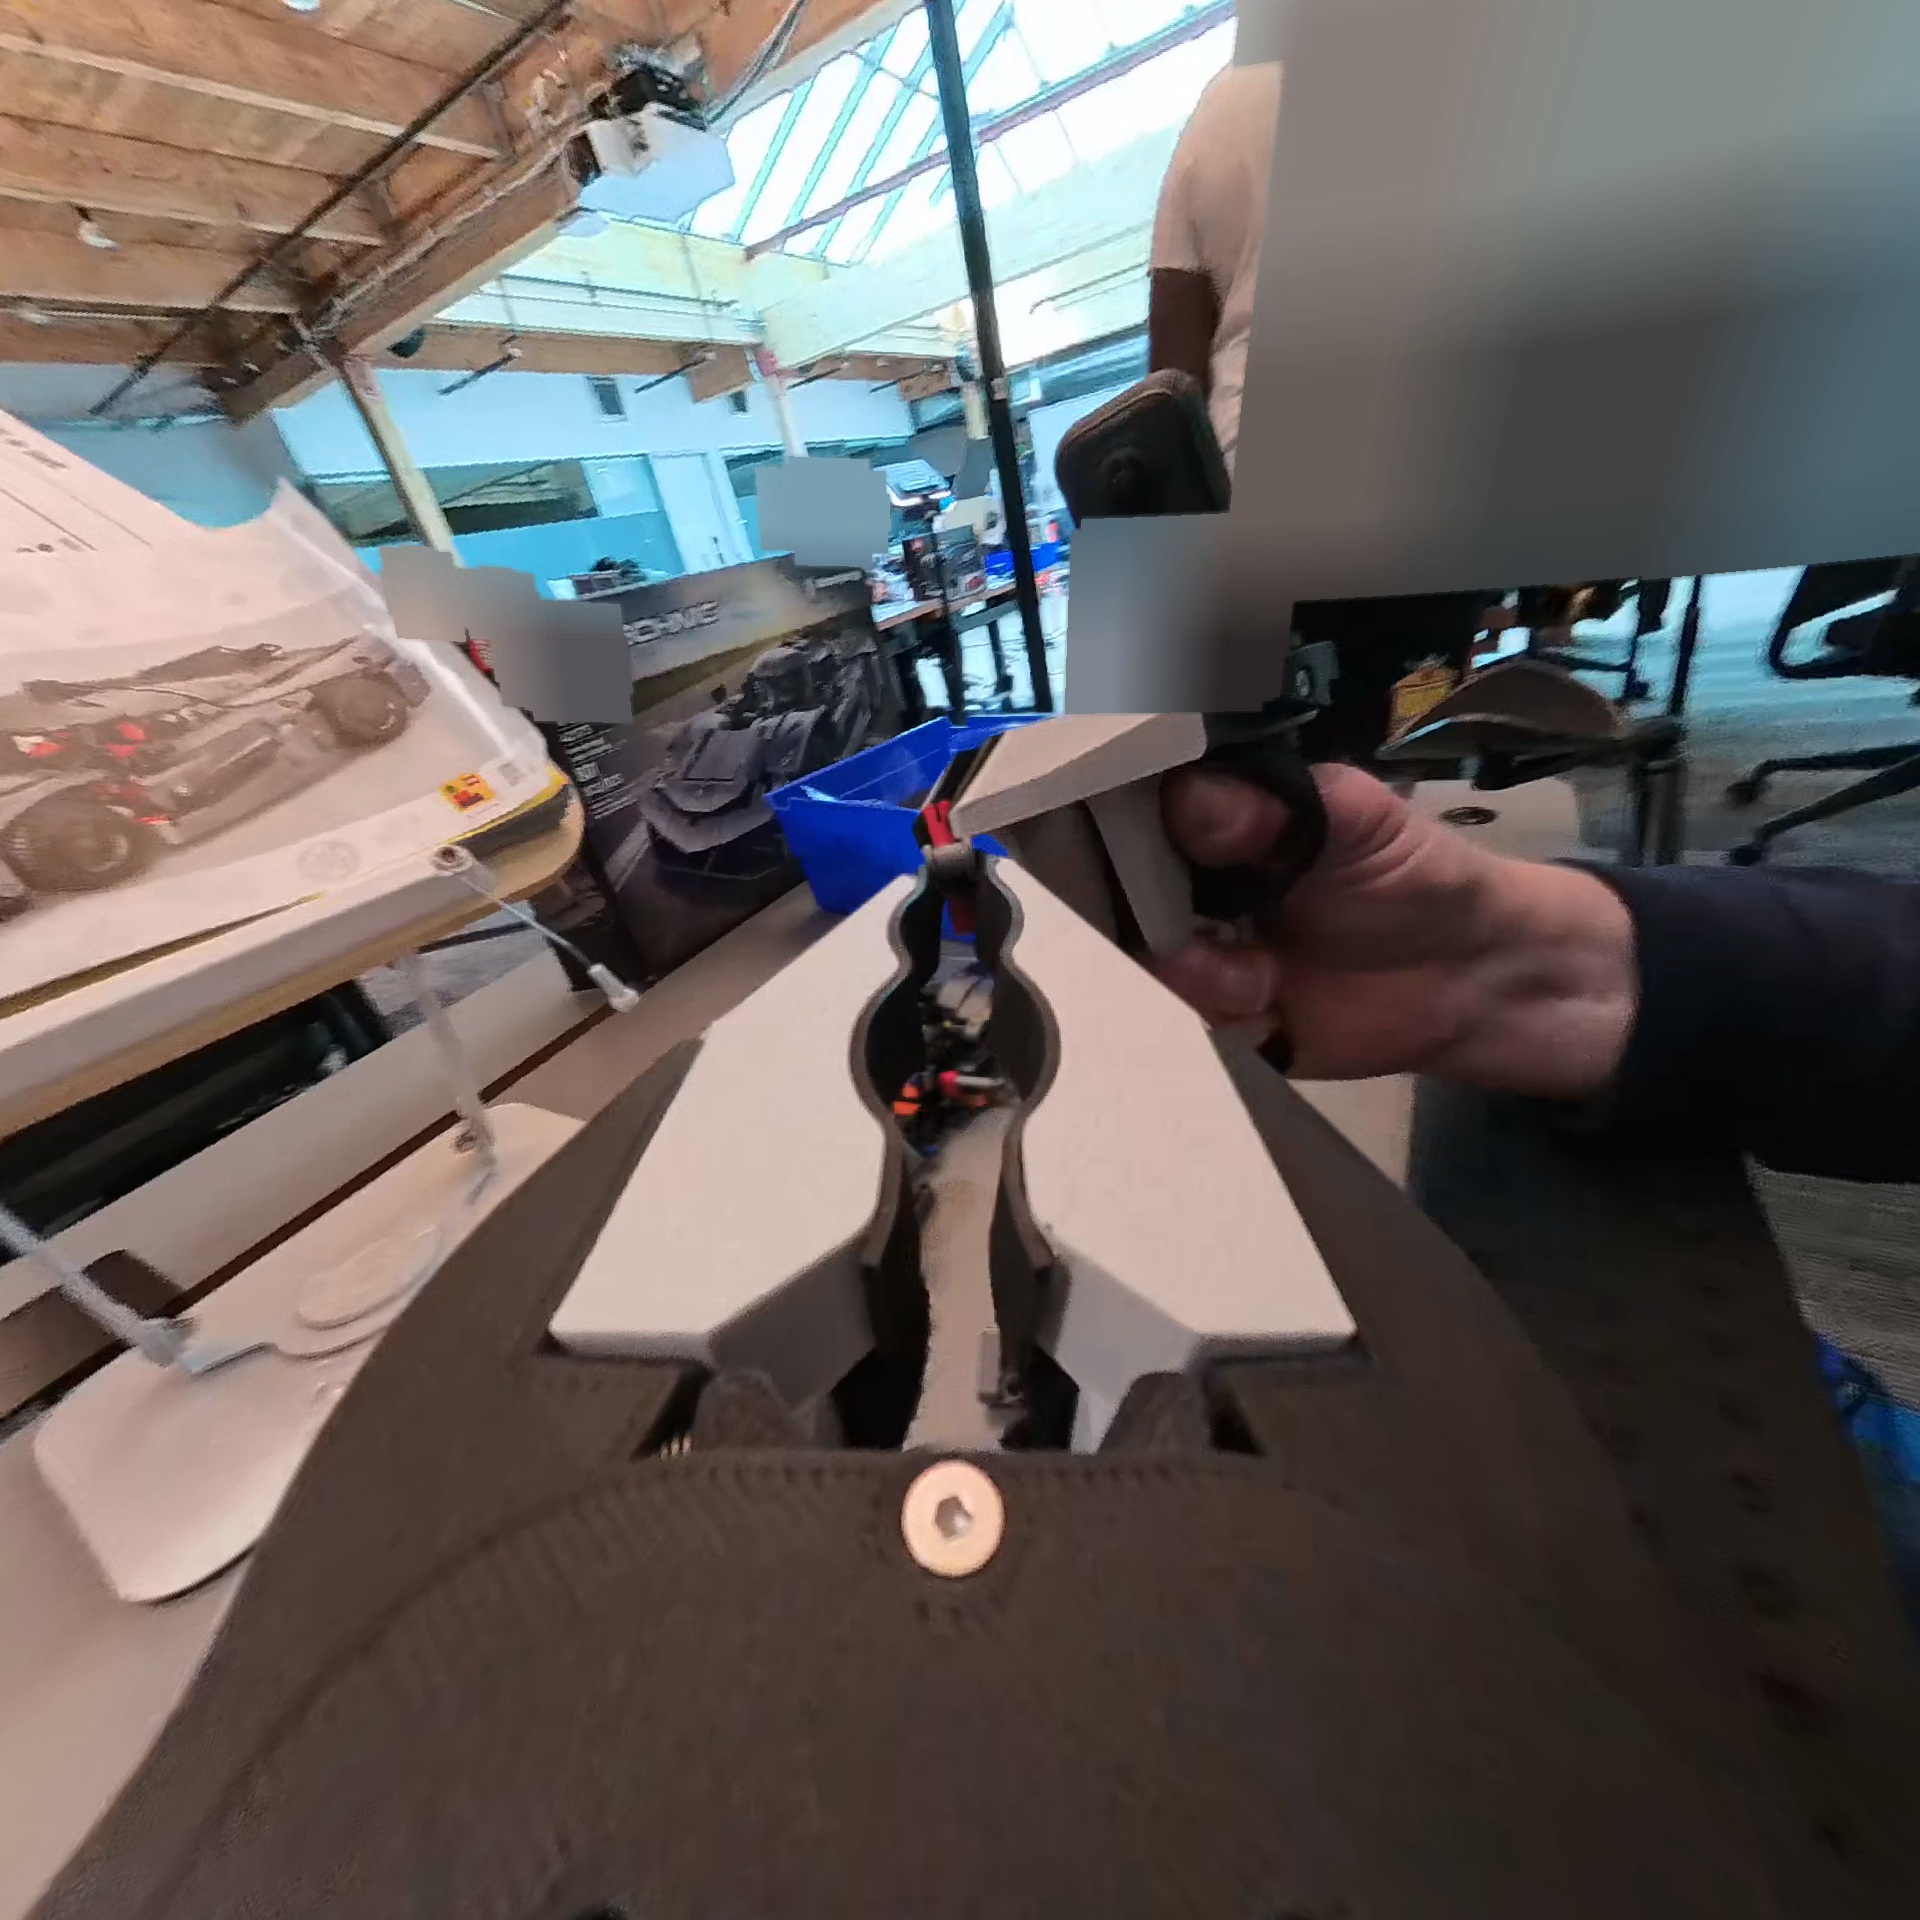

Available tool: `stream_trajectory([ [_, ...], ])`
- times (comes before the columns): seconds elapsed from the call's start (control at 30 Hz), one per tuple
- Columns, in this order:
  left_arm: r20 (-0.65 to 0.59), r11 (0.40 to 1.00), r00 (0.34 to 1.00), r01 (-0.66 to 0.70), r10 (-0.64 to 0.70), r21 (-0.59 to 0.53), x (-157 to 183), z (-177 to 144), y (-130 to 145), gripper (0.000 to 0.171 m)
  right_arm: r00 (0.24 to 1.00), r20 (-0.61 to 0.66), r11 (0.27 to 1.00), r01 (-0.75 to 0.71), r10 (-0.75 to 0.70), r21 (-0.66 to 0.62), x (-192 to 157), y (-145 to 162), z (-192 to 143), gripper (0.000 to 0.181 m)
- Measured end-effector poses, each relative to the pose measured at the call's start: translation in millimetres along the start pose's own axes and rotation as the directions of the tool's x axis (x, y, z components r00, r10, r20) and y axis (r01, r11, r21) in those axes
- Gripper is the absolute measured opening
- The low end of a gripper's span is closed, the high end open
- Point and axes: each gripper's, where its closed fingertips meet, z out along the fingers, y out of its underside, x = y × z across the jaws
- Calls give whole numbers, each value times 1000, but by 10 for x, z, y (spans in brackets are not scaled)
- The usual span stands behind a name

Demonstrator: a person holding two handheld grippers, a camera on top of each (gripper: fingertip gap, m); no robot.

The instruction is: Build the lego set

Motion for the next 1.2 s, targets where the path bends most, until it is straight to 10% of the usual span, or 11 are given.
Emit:
stream_trajectory([
  [0.47, 168, 986, 977, -109, 130, -128, -120, 22, 118, 3, 994, -51, 991, -88, 94, 104, 192, -103, 26, 0],
  [0.57, -16, 904, 949, -304, 314, -300, 364, 248, 501, 0, 993, -98, 978, -44, 65, 204, 313, -478, -187, 0],
  [0.7, 27, 979, 996, -75, 82, -189, 51, 160, 350, 0, 993, -70, 989, -83, 91, 121, 305, -226, -102, 0],
  [0.97, 151, 994, 986, -64, 76, -83, -192, 96, 107, 30, 996, -30, 996, -83, 82, -17, 207, 46, 14, 0],
  [1.2, 175, 989, 982, -53, 77, -139, -234, 128, 159, 5, 997, -50, 999, -51, 51, -3, 146, 62, 90, 0],
])
